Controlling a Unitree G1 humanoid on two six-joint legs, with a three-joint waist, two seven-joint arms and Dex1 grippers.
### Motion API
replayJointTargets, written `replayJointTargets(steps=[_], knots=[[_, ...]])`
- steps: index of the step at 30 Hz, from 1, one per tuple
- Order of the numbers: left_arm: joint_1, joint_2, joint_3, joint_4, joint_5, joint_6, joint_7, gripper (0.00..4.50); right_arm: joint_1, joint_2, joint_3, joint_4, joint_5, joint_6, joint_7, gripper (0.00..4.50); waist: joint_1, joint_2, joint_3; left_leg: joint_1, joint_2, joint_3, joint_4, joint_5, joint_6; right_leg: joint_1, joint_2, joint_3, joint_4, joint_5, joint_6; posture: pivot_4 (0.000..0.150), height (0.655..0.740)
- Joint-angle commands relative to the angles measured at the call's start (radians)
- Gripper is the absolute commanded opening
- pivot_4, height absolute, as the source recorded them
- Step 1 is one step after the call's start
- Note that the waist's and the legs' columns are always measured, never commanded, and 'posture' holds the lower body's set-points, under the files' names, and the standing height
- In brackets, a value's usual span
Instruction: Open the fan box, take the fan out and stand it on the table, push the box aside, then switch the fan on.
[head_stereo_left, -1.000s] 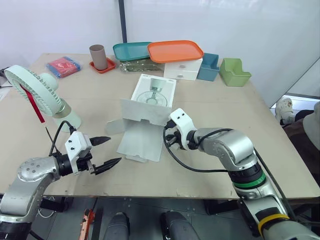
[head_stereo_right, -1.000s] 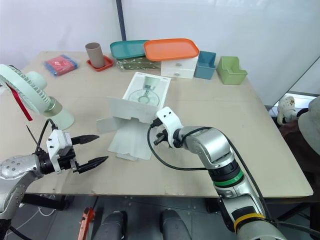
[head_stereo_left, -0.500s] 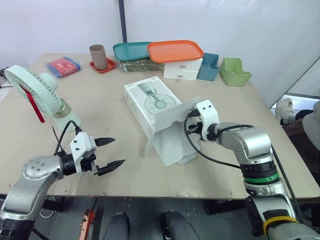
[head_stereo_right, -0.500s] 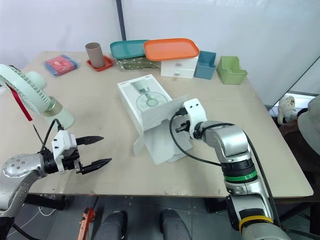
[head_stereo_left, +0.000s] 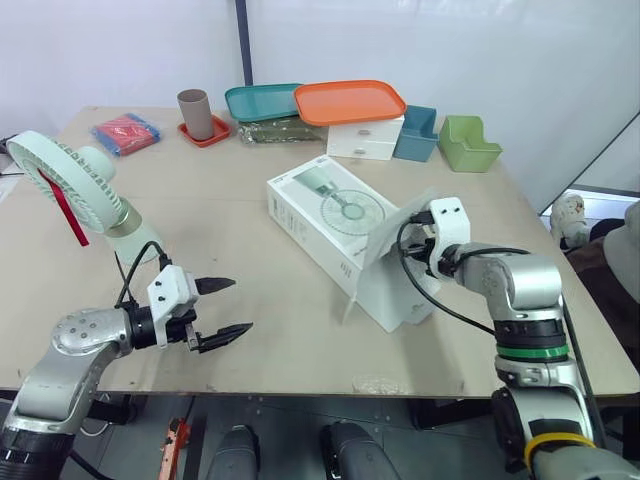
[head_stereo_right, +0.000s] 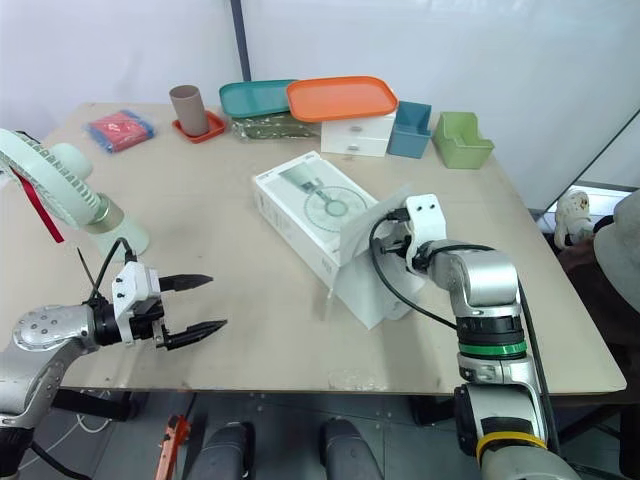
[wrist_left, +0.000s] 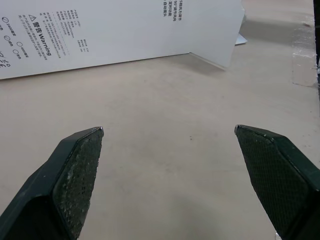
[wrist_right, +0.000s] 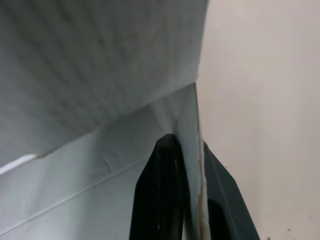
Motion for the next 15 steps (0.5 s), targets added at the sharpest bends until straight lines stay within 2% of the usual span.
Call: replayJointTargets(steps=[1, 9, 15], knots=[[-0.015, 0.008, -0.002, 0.003, 0.004, -0.021, -0.01, 4.5, -0.032, 0.016, -0.136, 0.064, -0.02, -0.011, -0.089, 0.11, 0.0, 0.0, 0.0, 0.0, 0.0, 0.0, 0.0, 0.0, 0.0, 0.0, 0.0, 0.0, 0.0, 0.0, 0.0, 0.15, 0.74], [-0.025, 0.006, -0.022, 0.017, 0.02, -0.034, -0.022, 4.5, -0.117, 0.061, -0.324, 0.216, -0.043, -0.078, -0.259, 0.11, 0.0, 0.001, 0.0, 0.0, -0.001, 0.002, 0.0, 0.0, 0.0, 0.0, 0.0, 0.003, 0.0, 0.001, 0.001, 0.15, 0.74], [-0.029, 0.007, -0.029, 0.017, 0.029, -0.04, -0.023, 4.5, -0.152, 0.079, -0.336, 0.277, -0.041, -0.133, -0.287, 0.11, -0.001, 0.002, 0.0, 0.001, 0.0, 0.002, 0.0, 0.0, 0.0, 0.0, 0.001, 0.003, 0.0, 0.001, 0.001, 0.15, 0.74]])
